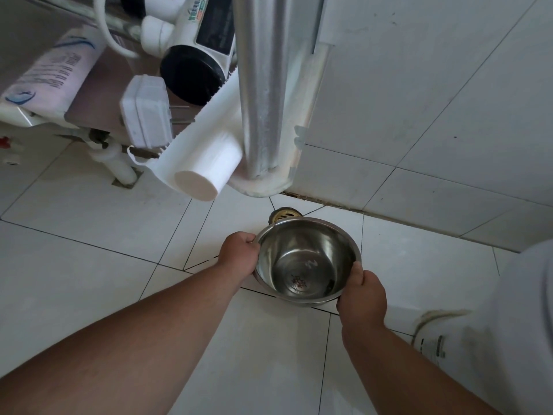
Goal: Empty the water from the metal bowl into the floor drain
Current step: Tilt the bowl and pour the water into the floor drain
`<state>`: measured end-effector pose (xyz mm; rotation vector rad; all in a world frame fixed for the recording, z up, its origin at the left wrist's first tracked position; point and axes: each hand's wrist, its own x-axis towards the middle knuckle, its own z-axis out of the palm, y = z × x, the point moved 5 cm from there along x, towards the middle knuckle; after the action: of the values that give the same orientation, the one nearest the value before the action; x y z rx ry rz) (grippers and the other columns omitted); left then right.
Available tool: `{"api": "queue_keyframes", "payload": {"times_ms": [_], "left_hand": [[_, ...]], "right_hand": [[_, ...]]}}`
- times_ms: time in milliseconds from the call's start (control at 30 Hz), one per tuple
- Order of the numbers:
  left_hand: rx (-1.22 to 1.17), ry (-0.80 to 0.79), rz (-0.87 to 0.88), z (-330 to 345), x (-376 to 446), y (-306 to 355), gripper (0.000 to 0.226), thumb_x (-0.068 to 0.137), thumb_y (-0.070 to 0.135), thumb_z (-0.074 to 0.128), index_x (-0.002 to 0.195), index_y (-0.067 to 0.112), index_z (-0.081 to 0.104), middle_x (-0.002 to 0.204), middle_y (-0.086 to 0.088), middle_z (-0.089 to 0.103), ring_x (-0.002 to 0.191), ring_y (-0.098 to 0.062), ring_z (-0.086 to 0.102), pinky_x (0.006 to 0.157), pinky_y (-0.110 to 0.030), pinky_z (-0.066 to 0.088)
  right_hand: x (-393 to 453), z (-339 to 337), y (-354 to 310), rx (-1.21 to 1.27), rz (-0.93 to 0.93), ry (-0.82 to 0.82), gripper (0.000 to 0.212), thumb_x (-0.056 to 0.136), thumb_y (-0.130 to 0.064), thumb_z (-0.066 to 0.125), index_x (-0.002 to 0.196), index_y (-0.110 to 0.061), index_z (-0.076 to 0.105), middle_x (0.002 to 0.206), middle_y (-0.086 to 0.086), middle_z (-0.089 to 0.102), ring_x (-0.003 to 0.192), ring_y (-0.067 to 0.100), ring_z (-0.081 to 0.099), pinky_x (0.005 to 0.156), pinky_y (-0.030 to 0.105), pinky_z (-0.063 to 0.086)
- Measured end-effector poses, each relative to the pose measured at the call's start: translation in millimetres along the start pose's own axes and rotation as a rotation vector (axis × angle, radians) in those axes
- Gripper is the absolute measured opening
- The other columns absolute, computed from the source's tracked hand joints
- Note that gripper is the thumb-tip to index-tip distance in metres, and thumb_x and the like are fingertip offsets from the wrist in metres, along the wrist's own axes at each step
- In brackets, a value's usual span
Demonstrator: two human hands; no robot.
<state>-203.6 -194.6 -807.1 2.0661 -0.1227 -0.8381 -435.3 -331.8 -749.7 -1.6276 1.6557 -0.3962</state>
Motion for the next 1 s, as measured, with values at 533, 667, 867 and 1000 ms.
{"api": "queue_keyframes", "payload": {"times_ms": [533, 667, 867, 1000], "left_hand": [[0.054, 0.032, 0.022, -2.4, 0.8, -0.6, 0.027, 0.092, 0.008, 0.061, 0.077, 0.014, 0.083, 0.089, -0.02, 0.083, 0.085, -0.038, 0.078, 0.078, -0.061, 0.069], [0.062, 0.018, 0.03, -1.4, 1.6, -2.4, 0.029, 0.09, 0.007, 0.058, 0.079, 0.009, 0.084, 0.089, -0.025, 0.081, 0.078, -0.042, 0.075, 0.077, -0.063, 0.068], [0.02, 0.049, 0.001, -2.4, 0.6, -3.2, 0.025, 0.096, 0.013, 0.063, 0.076, 0.028, 0.071, 0.087, -0.005, 0.078, 0.087, -0.034, 0.078, 0.068, -0.046, 0.07], [0.007, 0.054, -0.004, -1.5, 1.3, -3.5, 0.024, 0.097, 0.016, 0.065, 0.079, 0.031, 0.066, 0.091, -0.001, 0.076, 0.09, -0.032, 0.077, 0.075, -0.049, 0.071]], "right_hand": [[1.0, 2.5, 2.0, 0.013, 0.011, -0.011, 0.055, 0.111, -0.046, 0.033, 0.084, -0.007, 0.061, 0.08, 0.02, 0.07, 0.078, 0.041, 0.07, 0.078, 0.055, 0.062], [2.1, 2.8, 2.3, 0.016, 0.011, -0.016, 0.056, 0.111, -0.046, 0.033, 0.083, -0.005, 0.061, 0.081, 0.022, 0.07, 0.079, 0.043, 0.07, 0.079, 0.054, 0.062], [2.4, 2.5, 1.0, 0.013, 0.013, -0.007, 0.055, 0.112, -0.043, 0.034, 0.084, -0.004, 0.062, 0.079, 0.015, 0.067, 0.079, 0.038, 0.067, 0.078, 0.049, 0.058], [2.5, 2.0, 2.1, 0.01, 0.007, 0.001, 0.055, 0.112, -0.043, 0.034, 0.083, -0.006, 0.062, 0.076, 0.013, 0.065, 0.078, 0.036, 0.067, 0.077, 0.049, 0.058]]}}
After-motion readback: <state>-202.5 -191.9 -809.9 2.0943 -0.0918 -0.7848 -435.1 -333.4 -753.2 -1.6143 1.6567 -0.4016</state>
